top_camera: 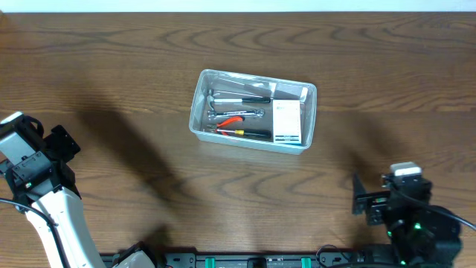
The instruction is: Pack container
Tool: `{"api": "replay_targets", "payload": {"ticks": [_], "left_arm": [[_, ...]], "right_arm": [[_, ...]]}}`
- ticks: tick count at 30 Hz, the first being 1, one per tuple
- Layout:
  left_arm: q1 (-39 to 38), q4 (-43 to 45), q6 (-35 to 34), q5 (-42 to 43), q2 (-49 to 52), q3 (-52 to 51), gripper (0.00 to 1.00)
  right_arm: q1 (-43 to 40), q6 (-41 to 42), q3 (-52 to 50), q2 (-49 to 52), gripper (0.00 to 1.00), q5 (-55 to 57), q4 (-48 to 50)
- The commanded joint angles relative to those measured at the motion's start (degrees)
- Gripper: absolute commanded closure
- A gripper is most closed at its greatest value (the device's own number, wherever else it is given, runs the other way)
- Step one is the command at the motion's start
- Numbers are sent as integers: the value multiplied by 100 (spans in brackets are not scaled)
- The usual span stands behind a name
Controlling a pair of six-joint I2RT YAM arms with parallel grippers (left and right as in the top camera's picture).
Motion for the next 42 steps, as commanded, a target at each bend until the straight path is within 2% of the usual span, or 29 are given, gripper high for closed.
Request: {"api": "replay_targets", "payload": {"ticks": [1,12,19,42], "left_arm": [[28,-15,55,17,17,50,2],[28,-15,55,17,17,50,2],[28,-15,55,17,17,50,2],[28,-17,55,17,17,50,2]], "right_arm": [[-63,293,-551,-343,1,-238,160],[-63,291,-1781,-1045,1,-348,186],[-61,293,-2201,-1141,1,-369,186],[-61,291,-2321,-1141,1,-365,188]]}}
